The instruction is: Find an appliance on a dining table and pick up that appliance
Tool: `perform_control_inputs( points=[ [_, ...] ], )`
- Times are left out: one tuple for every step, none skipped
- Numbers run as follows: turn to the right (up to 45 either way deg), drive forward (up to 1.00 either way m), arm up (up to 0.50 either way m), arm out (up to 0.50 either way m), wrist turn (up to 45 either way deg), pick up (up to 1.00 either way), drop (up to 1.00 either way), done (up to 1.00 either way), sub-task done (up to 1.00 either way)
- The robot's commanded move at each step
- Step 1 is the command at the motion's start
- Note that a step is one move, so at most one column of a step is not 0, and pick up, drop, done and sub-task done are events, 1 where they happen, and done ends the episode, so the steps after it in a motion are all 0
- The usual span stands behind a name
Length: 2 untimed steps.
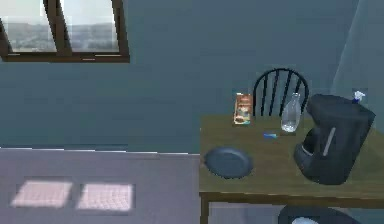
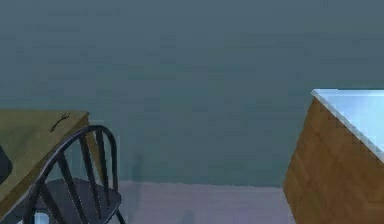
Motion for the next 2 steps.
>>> perform_control_inputs(
  points=[
    [0.0, 0.45, 0.00, 0.00, 0.0, 0.00, 0.00, 0.00, 0.00],
    [-30.0, 0.00, 0.00, 0.00, 0.0, 0.00, 0.00, 0.00, 0.00]
  ],
)
